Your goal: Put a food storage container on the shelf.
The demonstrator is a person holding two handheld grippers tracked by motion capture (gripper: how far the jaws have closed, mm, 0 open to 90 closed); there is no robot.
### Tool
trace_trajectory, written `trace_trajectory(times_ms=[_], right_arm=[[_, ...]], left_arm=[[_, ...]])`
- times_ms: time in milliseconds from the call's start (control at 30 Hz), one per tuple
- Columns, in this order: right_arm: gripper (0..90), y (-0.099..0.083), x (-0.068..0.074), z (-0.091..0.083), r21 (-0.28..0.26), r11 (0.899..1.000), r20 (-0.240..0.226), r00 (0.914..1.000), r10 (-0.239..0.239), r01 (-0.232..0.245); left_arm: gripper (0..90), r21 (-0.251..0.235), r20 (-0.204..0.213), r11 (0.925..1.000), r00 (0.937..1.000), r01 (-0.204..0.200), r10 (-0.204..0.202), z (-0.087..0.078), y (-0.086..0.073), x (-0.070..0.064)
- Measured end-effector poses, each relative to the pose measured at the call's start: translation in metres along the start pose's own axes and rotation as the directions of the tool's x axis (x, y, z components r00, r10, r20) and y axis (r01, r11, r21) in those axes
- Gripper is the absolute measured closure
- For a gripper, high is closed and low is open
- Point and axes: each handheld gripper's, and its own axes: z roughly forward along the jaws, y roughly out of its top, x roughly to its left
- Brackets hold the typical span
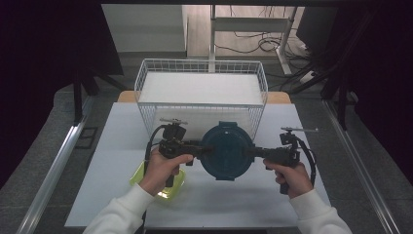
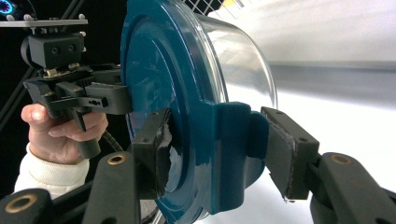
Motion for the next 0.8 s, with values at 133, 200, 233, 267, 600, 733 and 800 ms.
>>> trace_trajectory(times_ms=[133, 200, 233, 267, 600, 733, 800], right_arm=[[45.6, 0.007, 0.003, 0.001, -0.011, 1.0, -0.002, 1.0, -0.006, 0.006], [45.7, 0.011, 0.004, 0.0, -0.015, 1.0, 0.0, 0.9999, -0.012, 0.012], [45.6, 0.016, 0.005, -0.001, -0.017, 1.0, 0.004, 0.9999, -0.015, 0.015], [45.6, 0.018, 0.006, -0.001, -0.018, 1.0, 0.008, 0.9998, -0.021, 0.021], [45.7, 0.036, 0.012, 0.0, -0.026, 0.999, 0.003, 0.9993, -0.038, 0.038], [45.7, 0.046, 0.018, 0.002, -0.023, 0.999, 0.001, 0.9989, -0.046, 0.046], [45.7, 0.049, 0.019, 0.003, -0.024, 0.998, -0.001, 0.9987, -0.051, 0.051]], left_arm=[[40.2, -0.01, 0.0, 0.9999, 0.9999, -0.013, 0.013, -0.003, 0.007, 0.001], [40.2, -0.013, 0.002, 0.9998, 0.9999, -0.016, 0.016, -0.003, 0.011, 0.001], [40.3, -0.013, 0.008, 0.9996, 0.9997, -0.024, 0.024, -0.002, 0.016, 0.002], [40.3, -0.016, 0.01, 0.9996, 0.9997, -0.022, 0.023, -0.002, 0.018, 0.002], [40.4, -0.033, 0.003, 0.999, 0.9995, -0.03, 0.031, -0.011, 0.032, 0.003], [40.7, -0.039, 0.002, 0.9988, 0.9995, -0.03, 0.03, -0.017, 0.039, 0.003], [40.8, -0.044, 0.002, 0.9985, 0.9995, -0.031, 0.031, -0.02, 0.043, 0.003]])
